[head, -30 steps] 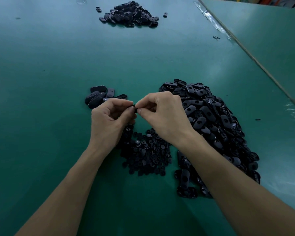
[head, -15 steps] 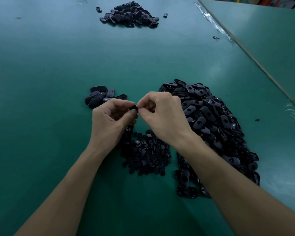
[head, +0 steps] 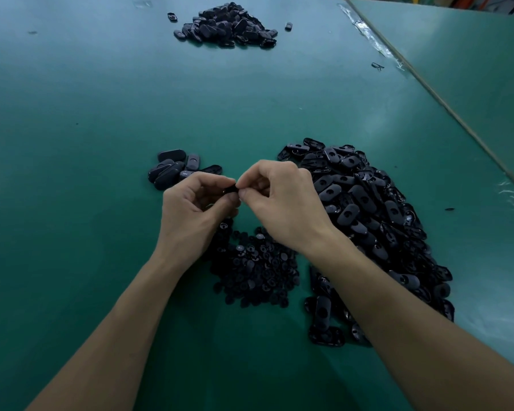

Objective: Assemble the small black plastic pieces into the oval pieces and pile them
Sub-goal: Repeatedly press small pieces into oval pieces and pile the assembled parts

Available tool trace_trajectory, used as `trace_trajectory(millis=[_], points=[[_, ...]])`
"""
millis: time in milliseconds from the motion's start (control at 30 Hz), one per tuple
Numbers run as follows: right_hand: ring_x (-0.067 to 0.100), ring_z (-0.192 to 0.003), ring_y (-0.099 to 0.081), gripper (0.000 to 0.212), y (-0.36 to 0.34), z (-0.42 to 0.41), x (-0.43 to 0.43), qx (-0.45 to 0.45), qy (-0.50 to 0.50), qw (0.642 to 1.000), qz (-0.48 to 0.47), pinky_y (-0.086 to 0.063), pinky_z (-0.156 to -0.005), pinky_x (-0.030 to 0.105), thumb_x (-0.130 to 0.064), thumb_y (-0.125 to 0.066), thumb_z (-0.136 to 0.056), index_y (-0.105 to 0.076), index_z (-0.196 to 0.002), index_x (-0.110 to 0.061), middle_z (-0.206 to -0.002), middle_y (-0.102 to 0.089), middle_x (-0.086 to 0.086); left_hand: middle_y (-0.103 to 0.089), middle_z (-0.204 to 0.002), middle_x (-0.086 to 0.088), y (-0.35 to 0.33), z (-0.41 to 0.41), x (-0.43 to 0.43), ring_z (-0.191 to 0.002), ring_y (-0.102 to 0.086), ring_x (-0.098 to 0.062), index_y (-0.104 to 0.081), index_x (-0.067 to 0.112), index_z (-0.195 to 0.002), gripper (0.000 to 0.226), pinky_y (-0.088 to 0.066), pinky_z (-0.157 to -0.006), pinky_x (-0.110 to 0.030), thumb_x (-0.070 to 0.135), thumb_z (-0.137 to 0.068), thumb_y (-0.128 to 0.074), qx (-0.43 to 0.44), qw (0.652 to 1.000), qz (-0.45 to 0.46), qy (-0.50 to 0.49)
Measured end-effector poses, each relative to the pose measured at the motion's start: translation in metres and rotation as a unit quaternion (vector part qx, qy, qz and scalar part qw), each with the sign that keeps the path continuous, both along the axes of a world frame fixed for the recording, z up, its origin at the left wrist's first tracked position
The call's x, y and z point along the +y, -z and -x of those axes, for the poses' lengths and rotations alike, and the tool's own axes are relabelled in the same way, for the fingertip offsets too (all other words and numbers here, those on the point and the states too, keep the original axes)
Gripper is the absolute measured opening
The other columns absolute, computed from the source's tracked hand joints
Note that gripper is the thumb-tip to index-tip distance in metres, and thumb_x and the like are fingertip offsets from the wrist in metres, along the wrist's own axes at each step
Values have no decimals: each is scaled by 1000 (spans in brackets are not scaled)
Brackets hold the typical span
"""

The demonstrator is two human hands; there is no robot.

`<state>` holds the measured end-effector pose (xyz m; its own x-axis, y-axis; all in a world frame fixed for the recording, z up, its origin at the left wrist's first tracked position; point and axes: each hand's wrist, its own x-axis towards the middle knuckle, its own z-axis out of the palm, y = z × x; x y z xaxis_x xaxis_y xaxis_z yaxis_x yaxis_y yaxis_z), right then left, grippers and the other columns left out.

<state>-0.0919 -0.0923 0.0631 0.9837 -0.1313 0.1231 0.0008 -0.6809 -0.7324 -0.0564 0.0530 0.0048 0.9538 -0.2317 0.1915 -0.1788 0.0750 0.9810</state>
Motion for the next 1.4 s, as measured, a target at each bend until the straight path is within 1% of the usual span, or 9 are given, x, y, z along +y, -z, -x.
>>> trace_trajectory(millis=[133,267,433,633,733,833,1033,1233,1400], points=[[-9,-66,-58,12,1,-1,-2,14,3,999,-32,-43,-63,5,-9,-70,-90,-73,-88,-20,-72,-63,-16,-76,-84,2,0,0,0,-74,-72,-11,-69,17,-92,20,-58,-69,-21,-1,-85,-74,13,1000,22,8],[-5,-67,-60,12,2,1,0,3,21,1000,-15,-47,-66,8,-9,-70,-90,-73,-87,-20,-73,-64,-15,-76,-80,3,-1,1,-1,-69,-72,-10,-68,15,-91,21,-57,-68,-19,-5,-85,-73,18,999,23,15],[7,-77,-68,11,3,2,7,-14,33,999,30,-57,-74,24,-12,-69,-91,-77,-95,-19,-83,-73,-5,-76,-78,2,0,0,1,-69,-72,-11,-68,14,-92,20,-58,-68,-21,-5,-85,-72,23,1000,16,12],[-1,-70,-64,12,2,1,8,-6,32,999,-12,-47,-66,3,-7,-68,-91,-76,-92,-16,-75,-67,-12,-76,-80,1,1,-1,0,-71,-72,-14,-68,13,-92,19,-61,-72,-27,-5,-86,-71,30,999,31,-3],[1,-72,-65,13,2,0,8,12,35,998,-47,-49,-66,7,-9,-68,-91,-72,-89,-21,-76,-68,-9,-76,-79,4,0,-1,0,-69,-71,-9,-68,13,-92,21,-59,-69,-21,-7,-86,-70,33,999,42,-8],[4,-75,-67,15,1,0,6,20,35,996,-74,-49,-66,8,-10,-69,-91,-69,-86,-25,-78,-70,-6,-76,-80,4,-1,-1,0,-70,-71,-9,-70,13,-92,20,-59,-70,-22,-6,-85,-72,32,998,47,-11],[0,-73,-65,16,1,0,7,2,30,998,-49,-49,-67,7,-8,-68,-91,-69,-86,-23,-77,-69,-8,-77,-83,0,-2,0,0,-74,-73,-14,-72,12,-93,18,-61,-72,-26,13,-76,-76,42,997,60,-12],[-2,-71,-62,15,3,1,7,-5,36,999,-40,-48,-66,7,-8,-67,-92,-67,-87,-22,-77,-66,-11,-76,-79,1,1,-3,0,-70,-72,-13,-72,12,-94,20,-60,-72,-24,-5,-84,-73,42,997,55,-22],[-2,-72,-63,14,2,2,8,-5,33,999,-31,-48,-68,6,-7,-68,-91,-70,-89,-20,-78,-68,-9,-77,-82,1,1,-3,-1,-72,-73,-13,-72,13,-93,19,-60,-72,-25,-3,-83,-74,41,997,58,-13]])
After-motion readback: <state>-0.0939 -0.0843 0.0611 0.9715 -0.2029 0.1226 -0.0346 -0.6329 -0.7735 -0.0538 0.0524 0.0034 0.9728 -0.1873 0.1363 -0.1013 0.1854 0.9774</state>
